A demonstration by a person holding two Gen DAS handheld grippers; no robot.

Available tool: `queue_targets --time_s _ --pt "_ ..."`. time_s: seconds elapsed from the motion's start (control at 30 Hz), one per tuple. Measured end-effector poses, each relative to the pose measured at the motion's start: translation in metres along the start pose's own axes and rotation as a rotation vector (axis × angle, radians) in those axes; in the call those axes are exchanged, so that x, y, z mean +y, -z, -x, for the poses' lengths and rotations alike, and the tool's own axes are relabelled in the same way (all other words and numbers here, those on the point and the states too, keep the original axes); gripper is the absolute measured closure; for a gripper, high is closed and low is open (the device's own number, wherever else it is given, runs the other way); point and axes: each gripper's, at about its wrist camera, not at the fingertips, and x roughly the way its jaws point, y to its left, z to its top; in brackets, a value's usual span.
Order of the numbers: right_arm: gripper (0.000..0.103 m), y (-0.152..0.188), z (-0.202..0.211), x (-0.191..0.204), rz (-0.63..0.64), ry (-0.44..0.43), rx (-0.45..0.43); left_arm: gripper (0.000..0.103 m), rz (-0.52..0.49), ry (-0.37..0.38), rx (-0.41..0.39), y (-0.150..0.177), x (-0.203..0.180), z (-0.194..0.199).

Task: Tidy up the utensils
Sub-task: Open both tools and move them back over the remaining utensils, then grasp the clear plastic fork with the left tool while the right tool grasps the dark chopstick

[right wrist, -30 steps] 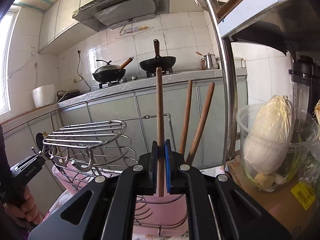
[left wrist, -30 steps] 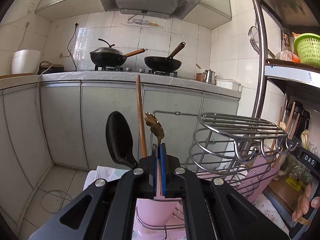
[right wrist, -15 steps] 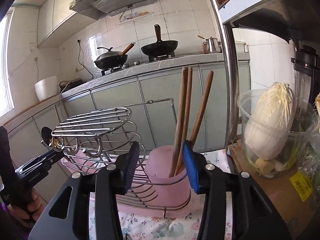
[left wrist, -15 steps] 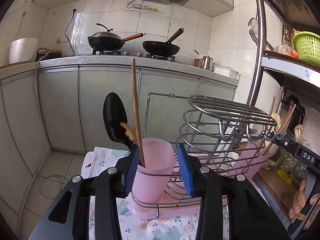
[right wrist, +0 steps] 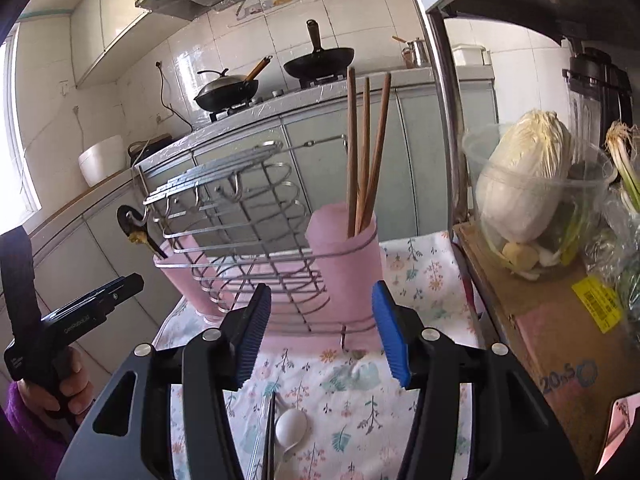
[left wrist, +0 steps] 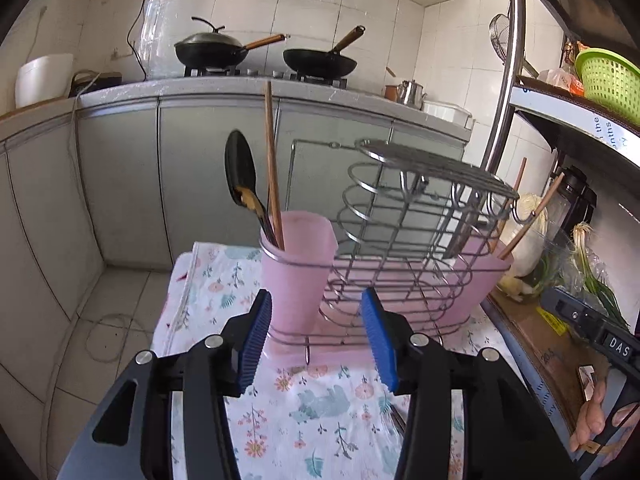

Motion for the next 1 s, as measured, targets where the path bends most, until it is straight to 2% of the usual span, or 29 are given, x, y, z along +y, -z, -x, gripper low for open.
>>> queue_targets --time_s 0.1,0.23,0.33,0.37,0.47,0.5,0.57,0.67,0.87,1.0 --pt "0.050 0.017 0.000 -0.007 -0.056 -0.035 0.084 0.057 0.020 0.044 0.123 0.016 -0.005 -0.007" --pt "0.050 0.040 -0.006 -0.020 -0.149 -0.074 0.195 0.058 0.075 0.149 0.298 0.040 -0.014 -0.024" --pt "0.050 0.057 -0.008 -0.026 -0.200 -0.091 0.249 0.063 0.133 0.197 0.428 0.059 -0.020 -0.040" --pt "0.050 0.060 -0.009 -0.027 -0.209 -0.093 0.260 0.066 0.155 0.212 0.468 0.065 -0.022 -0.045" --pt "0.056 0.069 -0.008 -0.031 -0.234 -0.093 0.285 0.088 0.192 0.230 0.562 0.079 -0.029 -0.057" --pt "0.057 0.071 -0.007 -0.032 -0.238 -0.095 0.286 0.092 0.198 0.232 0.589 0.083 -0.032 -0.061" --pt "0.057 0.073 -0.004 -0.033 -0.243 -0.099 0.283 0.095 0.211 0.232 0.632 0.088 -0.037 -0.067" --pt "0.057 0.073 0.001 -0.032 -0.237 -0.103 0.272 0.095 0.213 0.218 0.671 0.094 -0.046 -0.072" --pt "0.057 0.074 0.003 -0.036 -0.245 -0.121 0.269 0.094 0.183 0.124 0.693 0.100 -0.057 -0.086" --pt "0.057 0.075 0.002 -0.039 -0.255 -0.129 0.271 0.093 0.167 0.097 0.727 0.102 -0.066 -0.103"
